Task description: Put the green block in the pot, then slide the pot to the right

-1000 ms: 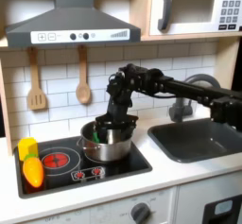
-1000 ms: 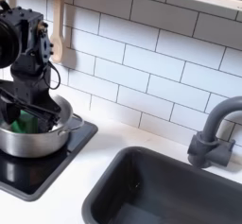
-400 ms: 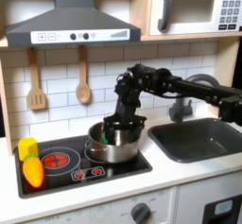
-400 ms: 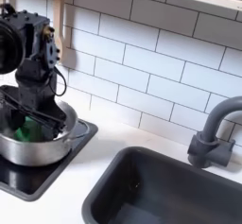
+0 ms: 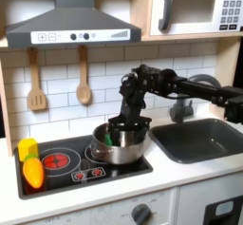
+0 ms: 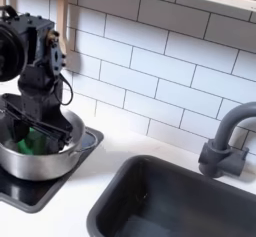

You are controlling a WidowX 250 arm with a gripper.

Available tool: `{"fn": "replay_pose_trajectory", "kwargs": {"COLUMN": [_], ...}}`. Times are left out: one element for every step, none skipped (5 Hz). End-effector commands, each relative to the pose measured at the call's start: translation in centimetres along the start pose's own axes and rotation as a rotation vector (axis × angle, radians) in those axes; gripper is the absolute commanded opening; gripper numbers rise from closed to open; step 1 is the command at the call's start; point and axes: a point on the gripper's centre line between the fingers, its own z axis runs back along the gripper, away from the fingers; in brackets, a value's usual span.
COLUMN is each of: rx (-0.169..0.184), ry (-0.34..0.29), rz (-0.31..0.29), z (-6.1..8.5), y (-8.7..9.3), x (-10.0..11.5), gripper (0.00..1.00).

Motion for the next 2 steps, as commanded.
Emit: {"fn": "replay_pose_trajectory", "kwargs": {"rx": [-0.004, -0.004], "ry": [0.0, 0.0], "rz": [0.003, 0.0], "z": [0.1, 0.1], "y": [-0.2, -0.25], "x": [-0.15, -0.13], "gripper": [1.0, 1.0]}}
